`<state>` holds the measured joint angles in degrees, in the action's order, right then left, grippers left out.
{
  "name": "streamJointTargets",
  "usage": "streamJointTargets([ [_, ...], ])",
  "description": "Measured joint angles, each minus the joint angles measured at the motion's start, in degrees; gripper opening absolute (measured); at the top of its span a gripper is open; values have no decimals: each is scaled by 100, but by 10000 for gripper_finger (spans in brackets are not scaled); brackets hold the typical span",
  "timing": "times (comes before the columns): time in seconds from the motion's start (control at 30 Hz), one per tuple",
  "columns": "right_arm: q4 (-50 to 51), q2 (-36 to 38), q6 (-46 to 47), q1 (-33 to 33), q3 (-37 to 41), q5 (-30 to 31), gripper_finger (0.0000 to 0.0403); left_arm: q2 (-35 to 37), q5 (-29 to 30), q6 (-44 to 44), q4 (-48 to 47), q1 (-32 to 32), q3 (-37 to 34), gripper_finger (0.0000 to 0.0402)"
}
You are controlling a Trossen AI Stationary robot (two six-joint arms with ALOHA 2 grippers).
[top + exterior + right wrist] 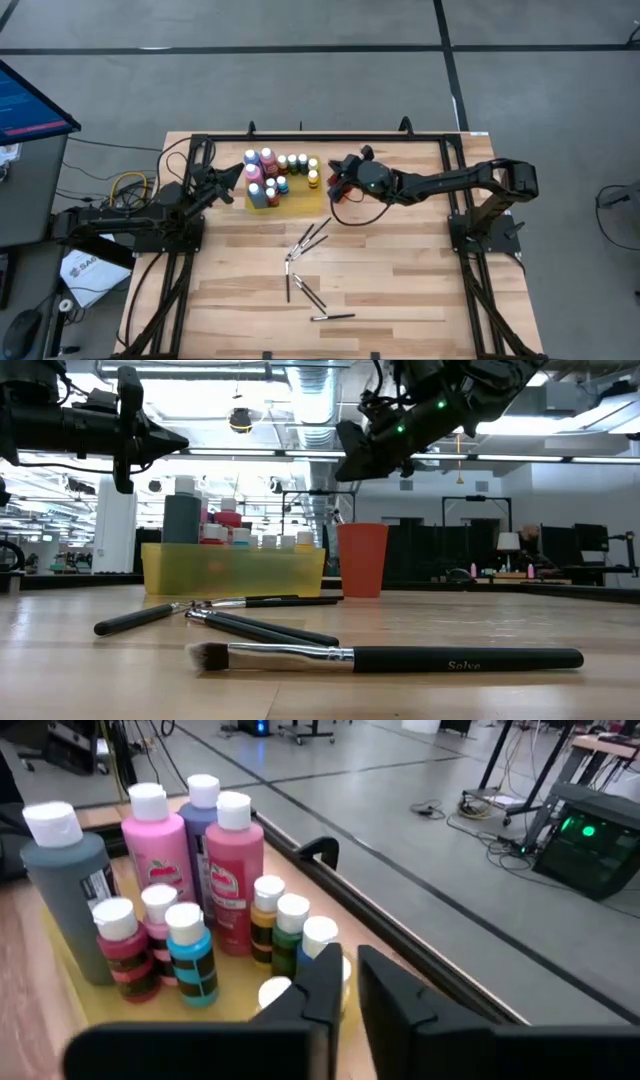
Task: Pick & Place Paint Supplies
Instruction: Put the silver paint brush into the orange cup
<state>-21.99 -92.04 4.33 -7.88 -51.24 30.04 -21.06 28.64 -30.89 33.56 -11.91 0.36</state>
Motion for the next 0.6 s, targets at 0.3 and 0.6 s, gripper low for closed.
streamJointTargets([
  [0.3, 1109, 547, -78, 123, -81, -220, 142, 0, 0, 0, 0, 1, 0, 1],
  [0.6, 3303, 495, -239, 861, -1684, -1081, 198, 0, 0, 0, 0, 1, 2, 1],
])
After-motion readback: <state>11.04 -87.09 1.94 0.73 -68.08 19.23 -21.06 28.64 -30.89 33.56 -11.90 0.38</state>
